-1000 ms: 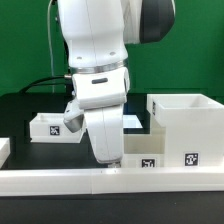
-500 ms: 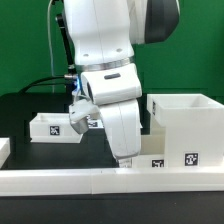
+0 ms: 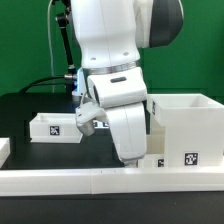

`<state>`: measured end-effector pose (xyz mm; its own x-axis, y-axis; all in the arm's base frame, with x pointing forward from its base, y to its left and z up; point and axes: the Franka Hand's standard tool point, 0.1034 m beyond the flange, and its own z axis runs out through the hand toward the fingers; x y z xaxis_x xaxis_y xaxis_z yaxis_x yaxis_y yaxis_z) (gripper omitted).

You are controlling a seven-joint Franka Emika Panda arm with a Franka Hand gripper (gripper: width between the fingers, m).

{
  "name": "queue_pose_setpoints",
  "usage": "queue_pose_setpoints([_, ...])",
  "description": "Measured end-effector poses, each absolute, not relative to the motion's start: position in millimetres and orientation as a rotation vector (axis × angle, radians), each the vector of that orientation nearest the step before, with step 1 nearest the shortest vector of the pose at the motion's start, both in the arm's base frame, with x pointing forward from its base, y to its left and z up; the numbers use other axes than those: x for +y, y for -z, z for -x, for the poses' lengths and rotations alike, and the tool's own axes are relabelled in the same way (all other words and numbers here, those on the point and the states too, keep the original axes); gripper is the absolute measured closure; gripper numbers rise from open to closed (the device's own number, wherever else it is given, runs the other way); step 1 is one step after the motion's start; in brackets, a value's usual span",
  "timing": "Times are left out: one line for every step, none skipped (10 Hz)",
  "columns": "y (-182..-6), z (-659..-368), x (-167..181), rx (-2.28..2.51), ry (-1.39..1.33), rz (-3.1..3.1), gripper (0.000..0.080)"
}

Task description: Assemble drawer

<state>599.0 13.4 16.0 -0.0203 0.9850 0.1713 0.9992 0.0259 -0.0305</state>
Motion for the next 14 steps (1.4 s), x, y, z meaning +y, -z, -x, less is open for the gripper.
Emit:
queue_pose_setpoints([-17.6,-600.2,20.3,-2.144,0.15,2.086,0.0151])
queue_pose_setpoints([-17.8,-600.5,25.6,-2.145,0.15,2.083,0.0151])
queue_pose_setpoints([-19.7,-601.6,31.8,-2.134,0.146,2.089,0.0151])
queue_pose_setpoints([-21.9,-601.4,33.9,-2.13,0.135,2.084,0.0151])
queue_pose_setpoints([-23.0,-602.6,28.3,-2.131,0.13,2.08,0.0151])
queue_pose_setpoints([-22.5,-602.2,19.7,-2.133,0.128,2.079,0.0151])
queue_pose_setpoints([-21.6,-601.4,9.1,-2.151,0.129,2.061,0.0151])
queue_pose_setpoints([-19.0,-599.2,-4.2,-2.16,0.129,2.052,0.0151])
queue_pose_setpoints([-18.4,-596.7,-16.6,-2.155,0.133,2.064,0.0151])
queue_pose_setpoints([-21.5,-591.7,-30.6,-2.147,0.142,2.092,0.0151])
queue_pose_setpoints([-25.2,-582.2,-42.8,-2.132,0.14,2.119,0.0151])
queue_pose_setpoints([-32.0,-572.4,-52.9,-2.123,0.137,2.141,0.0151])
queue_pose_setpoints([-41.3,-563.6,-59.7,-2.106,0.128,2.166,0.0151])
queue_pose_setpoints([-50.0,-552.5,-66.1,-2.098,0.119,2.182,0.0151])
